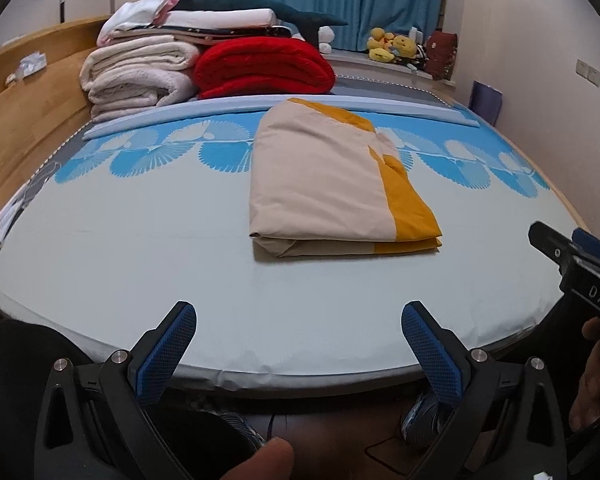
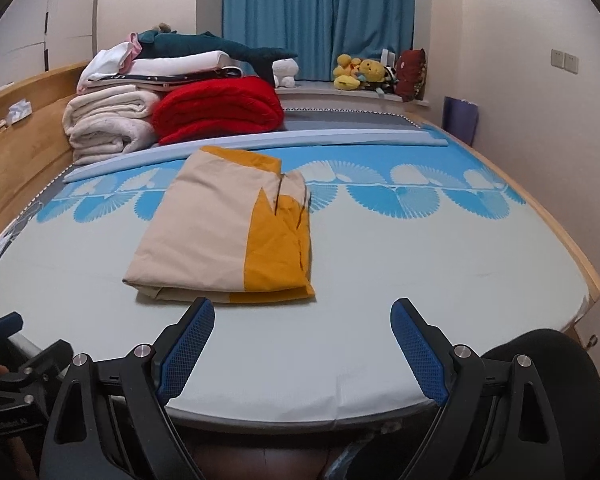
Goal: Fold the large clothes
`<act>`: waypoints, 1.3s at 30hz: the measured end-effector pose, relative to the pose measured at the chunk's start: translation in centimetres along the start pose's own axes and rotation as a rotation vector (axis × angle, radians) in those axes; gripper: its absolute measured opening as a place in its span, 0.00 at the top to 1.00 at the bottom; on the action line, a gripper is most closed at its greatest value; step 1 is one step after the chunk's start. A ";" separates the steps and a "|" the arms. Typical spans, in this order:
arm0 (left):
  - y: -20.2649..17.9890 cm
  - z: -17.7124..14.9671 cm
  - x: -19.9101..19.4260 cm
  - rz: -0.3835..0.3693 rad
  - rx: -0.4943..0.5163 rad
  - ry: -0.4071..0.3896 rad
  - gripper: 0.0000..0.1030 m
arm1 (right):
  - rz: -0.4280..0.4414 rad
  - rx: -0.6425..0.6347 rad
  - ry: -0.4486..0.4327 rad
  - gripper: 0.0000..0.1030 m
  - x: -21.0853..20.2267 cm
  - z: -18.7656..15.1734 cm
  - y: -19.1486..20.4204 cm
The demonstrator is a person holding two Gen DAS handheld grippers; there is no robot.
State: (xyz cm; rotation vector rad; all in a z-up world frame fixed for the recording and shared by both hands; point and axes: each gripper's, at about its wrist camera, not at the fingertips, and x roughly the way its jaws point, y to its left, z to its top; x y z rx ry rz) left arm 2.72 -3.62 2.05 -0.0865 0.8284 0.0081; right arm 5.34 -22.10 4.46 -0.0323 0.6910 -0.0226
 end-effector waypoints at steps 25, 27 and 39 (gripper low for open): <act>-0.1 0.3 -0.3 -0.015 0.000 -0.033 0.01 | 0.050 -0.064 -0.046 0.13 -0.7 -0.1 1.0; -0.1 0.3 -0.2 -0.012 0.002 -0.030 0.01 | 0.052 -0.065 -0.045 0.13 -0.7 -0.1 1.1; -0.1 0.4 0.1 -0.021 -0.002 -0.029 0.01 | 0.071 -0.092 -0.048 0.13 -0.8 -0.1 1.6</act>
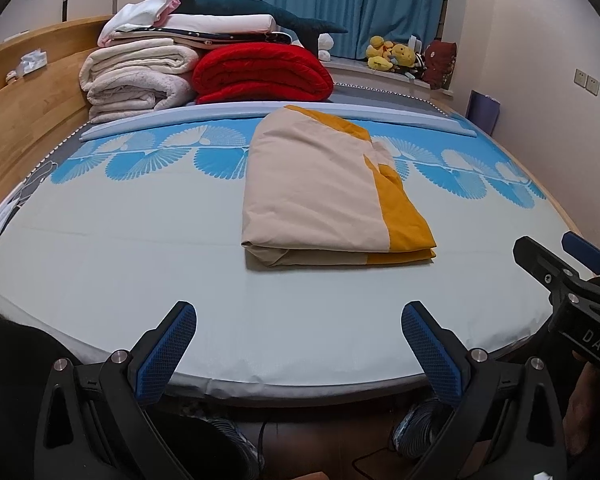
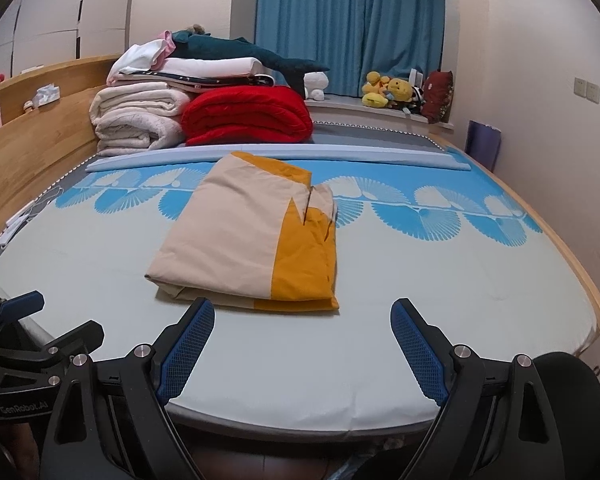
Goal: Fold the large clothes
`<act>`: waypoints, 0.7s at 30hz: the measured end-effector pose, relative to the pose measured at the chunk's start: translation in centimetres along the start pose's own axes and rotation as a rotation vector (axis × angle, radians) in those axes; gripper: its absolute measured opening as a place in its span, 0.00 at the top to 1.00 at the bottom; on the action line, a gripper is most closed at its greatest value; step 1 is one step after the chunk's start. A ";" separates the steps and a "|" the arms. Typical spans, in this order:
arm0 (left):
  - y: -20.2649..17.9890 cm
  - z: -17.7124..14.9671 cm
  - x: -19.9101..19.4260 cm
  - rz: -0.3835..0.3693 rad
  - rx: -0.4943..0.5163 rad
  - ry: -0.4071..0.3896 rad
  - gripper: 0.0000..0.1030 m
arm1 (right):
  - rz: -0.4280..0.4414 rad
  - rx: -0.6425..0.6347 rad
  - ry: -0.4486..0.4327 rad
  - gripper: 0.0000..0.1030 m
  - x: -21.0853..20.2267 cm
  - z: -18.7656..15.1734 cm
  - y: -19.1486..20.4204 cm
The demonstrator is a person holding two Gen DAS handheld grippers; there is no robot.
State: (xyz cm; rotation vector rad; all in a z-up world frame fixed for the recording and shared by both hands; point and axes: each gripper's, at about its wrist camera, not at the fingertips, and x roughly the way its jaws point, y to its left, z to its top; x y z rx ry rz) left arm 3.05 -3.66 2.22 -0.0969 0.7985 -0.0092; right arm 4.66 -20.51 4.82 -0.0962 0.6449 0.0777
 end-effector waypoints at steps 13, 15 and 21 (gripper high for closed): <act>-0.4 -0.1 0.1 -0.007 -0.010 0.014 0.01 | 0.012 -0.006 0.005 0.13 0.3 -0.2 0.8; -0.4 -0.1 0.2 -0.008 -0.009 0.016 0.01 | 0.015 -0.009 0.006 0.13 0.4 -0.2 1.0; -0.4 -0.3 0.3 -0.013 -0.024 0.019 0.01 | 0.023 -0.024 0.006 0.13 0.4 -0.3 1.1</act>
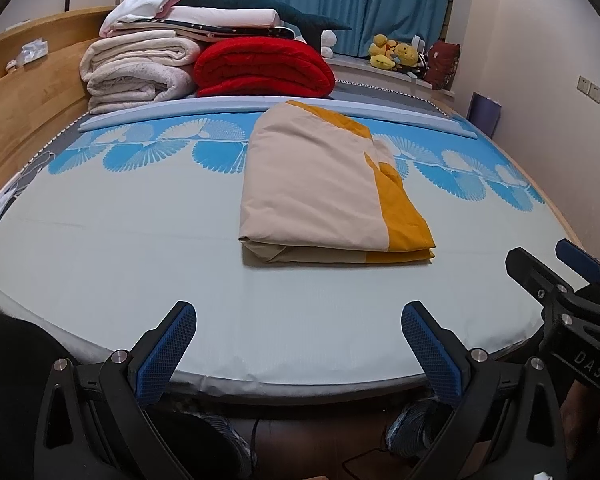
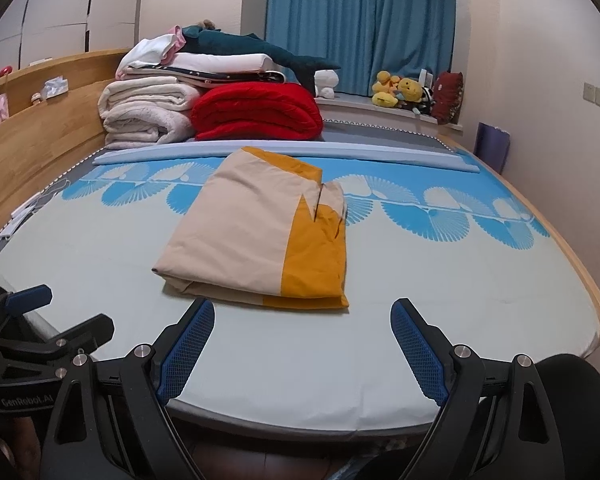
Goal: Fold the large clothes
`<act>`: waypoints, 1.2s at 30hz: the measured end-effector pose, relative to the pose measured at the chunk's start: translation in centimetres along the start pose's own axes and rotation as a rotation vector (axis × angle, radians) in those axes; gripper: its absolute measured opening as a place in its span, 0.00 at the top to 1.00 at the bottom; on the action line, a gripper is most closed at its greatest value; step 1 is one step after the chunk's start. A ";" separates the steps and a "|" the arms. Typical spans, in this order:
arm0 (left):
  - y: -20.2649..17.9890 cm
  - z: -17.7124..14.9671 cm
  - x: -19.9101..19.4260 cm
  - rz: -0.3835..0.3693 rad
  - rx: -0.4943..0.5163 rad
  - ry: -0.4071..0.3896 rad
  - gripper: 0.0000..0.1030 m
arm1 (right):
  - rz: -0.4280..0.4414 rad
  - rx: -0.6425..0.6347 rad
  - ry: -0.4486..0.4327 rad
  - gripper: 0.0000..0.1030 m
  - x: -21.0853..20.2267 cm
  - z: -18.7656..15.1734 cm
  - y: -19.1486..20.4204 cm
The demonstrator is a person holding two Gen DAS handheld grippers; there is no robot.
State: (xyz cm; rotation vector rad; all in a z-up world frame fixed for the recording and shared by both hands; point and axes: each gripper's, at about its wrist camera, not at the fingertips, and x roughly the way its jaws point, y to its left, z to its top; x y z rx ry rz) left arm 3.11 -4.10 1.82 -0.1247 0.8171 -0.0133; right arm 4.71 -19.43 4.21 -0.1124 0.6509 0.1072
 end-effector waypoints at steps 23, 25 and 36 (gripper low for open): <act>0.7 0.2 0.1 -0.006 -0.010 0.003 0.01 | 0.022 0.023 0.016 0.13 0.1 -0.3 0.2; 0.7 0.2 0.1 -0.009 -0.014 0.004 0.01 | 0.023 0.020 0.017 0.13 0.2 -0.3 0.3; 0.7 0.2 0.0 -0.008 -0.004 0.006 0.01 | 0.039 0.036 0.022 0.13 0.5 -0.5 0.3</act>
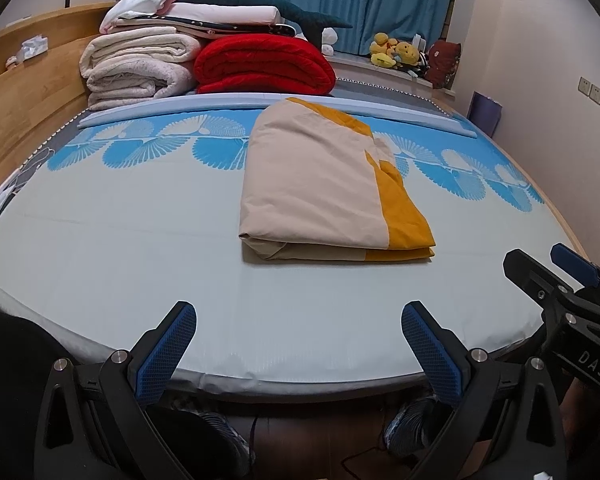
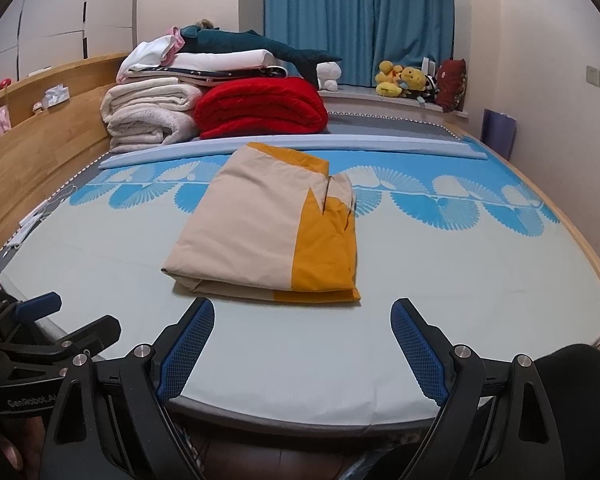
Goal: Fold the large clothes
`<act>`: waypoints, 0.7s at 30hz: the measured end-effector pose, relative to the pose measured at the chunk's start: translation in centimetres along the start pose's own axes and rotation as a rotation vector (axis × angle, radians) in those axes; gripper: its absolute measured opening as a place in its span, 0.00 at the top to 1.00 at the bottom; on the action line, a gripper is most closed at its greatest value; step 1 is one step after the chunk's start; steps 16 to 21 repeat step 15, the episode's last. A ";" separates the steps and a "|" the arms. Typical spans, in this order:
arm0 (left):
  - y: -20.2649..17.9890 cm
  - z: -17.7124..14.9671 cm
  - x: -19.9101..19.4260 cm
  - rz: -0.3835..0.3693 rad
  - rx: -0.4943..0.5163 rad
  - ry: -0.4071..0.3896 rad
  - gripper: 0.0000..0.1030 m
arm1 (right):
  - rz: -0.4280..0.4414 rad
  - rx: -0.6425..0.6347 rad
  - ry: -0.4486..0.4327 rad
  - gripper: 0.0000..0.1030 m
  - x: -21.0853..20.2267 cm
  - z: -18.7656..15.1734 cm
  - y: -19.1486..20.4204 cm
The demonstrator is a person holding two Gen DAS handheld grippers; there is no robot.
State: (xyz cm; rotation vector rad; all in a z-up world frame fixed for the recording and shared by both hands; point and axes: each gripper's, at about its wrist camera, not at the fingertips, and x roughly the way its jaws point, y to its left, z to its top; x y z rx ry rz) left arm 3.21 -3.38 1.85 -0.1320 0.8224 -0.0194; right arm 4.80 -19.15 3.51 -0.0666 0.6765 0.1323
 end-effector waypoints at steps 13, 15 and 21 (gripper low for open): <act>0.2 0.1 -0.1 -0.006 0.001 -0.008 0.01 | 0.012 -0.001 0.001 0.12 -0.3 0.0 -0.1; 0.1 0.1 -0.1 -0.006 0.003 -0.007 0.01 | 0.014 -0.007 -0.001 0.12 -0.4 -0.1 0.0; 0.1 0.1 -0.1 -0.006 0.003 -0.007 0.01 | 0.014 -0.007 -0.001 0.12 -0.4 -0.1 0.0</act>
